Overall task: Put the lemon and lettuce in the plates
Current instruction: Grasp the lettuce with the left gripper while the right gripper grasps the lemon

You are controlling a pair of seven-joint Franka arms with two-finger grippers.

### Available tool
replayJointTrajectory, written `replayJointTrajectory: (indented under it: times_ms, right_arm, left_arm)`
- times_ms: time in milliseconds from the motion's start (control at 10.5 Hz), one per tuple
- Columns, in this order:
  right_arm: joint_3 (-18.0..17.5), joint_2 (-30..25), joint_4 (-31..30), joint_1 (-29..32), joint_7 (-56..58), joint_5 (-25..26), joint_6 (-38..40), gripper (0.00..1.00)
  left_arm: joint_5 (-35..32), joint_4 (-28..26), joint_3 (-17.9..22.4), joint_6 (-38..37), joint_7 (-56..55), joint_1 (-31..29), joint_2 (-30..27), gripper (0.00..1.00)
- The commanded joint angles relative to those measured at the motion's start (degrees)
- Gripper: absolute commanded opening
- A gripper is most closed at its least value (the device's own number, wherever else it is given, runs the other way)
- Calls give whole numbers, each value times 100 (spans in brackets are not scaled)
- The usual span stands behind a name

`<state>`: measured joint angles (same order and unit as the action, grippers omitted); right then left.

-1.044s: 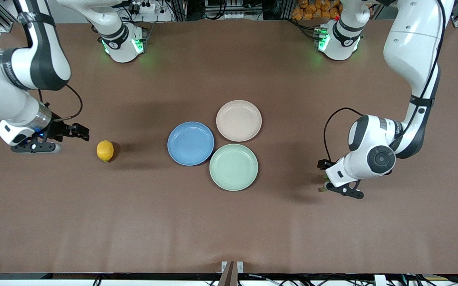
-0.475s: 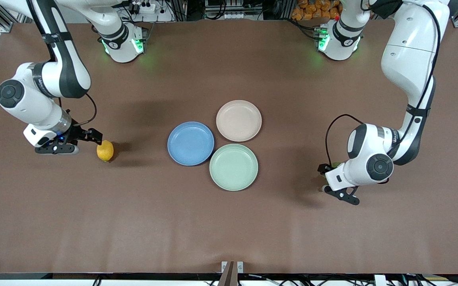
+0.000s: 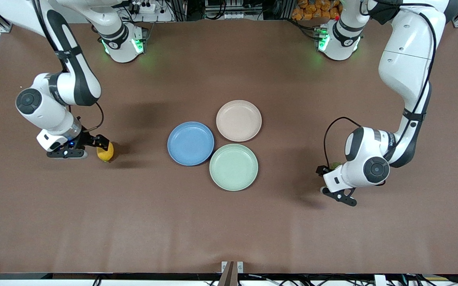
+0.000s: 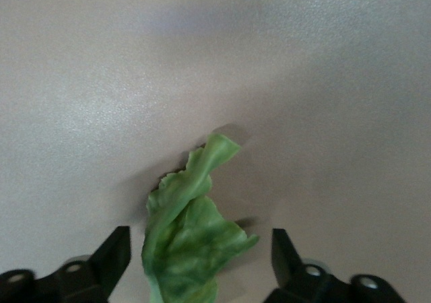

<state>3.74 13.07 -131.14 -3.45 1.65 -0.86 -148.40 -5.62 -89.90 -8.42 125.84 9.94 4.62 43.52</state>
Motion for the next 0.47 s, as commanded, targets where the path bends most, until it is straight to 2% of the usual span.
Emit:
replayJointTrajectory:
  times_ms: [0, 380]
  right_arm:
    - [-31, 134, -104, 37, 55, -28, -311, 100]
    - [-22, 599, -236, 11, 55, -28, -961, 100]
  left_arm:
    - [-124, 113, -2, 2, 8, 4, 69, 0]
    - [-124, 113, -2, 2, -28, 48, 34, 0]
